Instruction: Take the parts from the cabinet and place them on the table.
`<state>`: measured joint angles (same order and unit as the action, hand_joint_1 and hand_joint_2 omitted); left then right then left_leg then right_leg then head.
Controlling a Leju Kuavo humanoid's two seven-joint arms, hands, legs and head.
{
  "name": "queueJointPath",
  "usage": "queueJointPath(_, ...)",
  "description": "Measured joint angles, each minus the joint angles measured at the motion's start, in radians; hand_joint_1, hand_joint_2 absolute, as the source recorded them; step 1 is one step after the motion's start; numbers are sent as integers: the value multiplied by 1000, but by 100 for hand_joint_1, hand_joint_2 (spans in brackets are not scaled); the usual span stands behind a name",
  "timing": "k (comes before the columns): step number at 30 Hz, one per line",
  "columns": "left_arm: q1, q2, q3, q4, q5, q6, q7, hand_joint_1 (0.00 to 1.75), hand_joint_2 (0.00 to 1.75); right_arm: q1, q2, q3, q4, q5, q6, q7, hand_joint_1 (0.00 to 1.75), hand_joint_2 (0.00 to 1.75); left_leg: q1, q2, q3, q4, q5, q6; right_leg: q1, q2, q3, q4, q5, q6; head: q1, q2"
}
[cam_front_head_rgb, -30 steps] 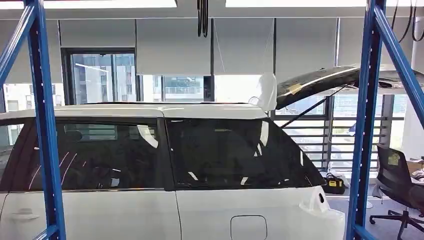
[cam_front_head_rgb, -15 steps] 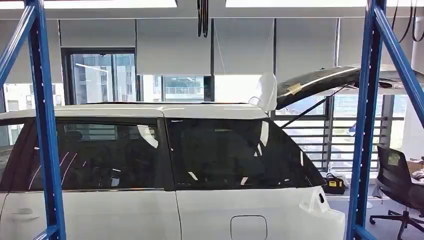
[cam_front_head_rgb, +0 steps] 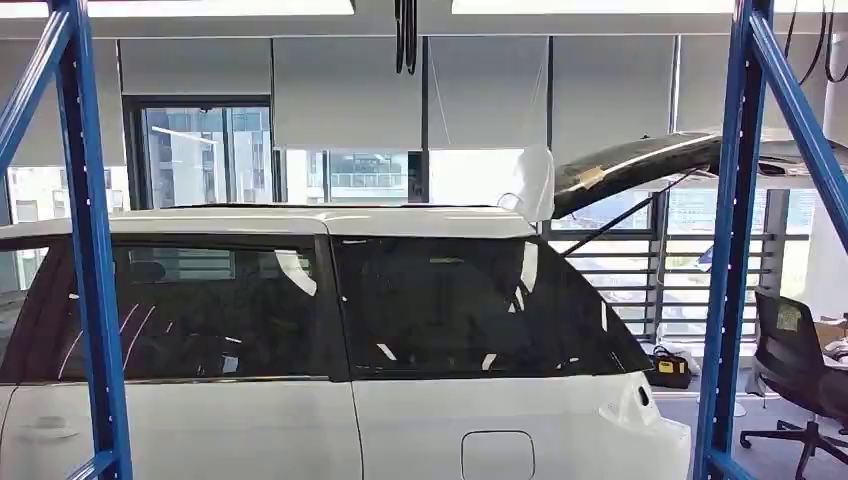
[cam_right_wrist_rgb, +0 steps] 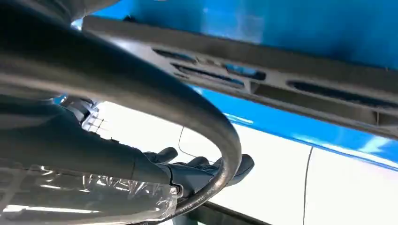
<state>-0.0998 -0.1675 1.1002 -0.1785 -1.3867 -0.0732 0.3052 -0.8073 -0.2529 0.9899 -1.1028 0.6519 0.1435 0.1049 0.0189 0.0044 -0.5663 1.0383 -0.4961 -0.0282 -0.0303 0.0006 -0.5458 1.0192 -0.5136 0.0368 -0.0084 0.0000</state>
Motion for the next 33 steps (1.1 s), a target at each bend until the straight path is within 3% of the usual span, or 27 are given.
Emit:
queueJointPath(16, -1, -3, -24, 0, -20, 0, -7, 0, 0, -27, 124, 15, 259, -11, -35, 5, 0, 175, 0, 0, 0, 0, 0, 0, 0, 0, 0, 0, 0, 0, 0, 0)
queueJointPath(33, -1, -3, -25, 0, -23, 0, -10, 0, 0, 0, 178, 2, 404, 6, -89, -21, 0, 175, 0, 0, 0, 0, 0, 0, 0, 0, 0, 0, 0, 0, 0, 0)
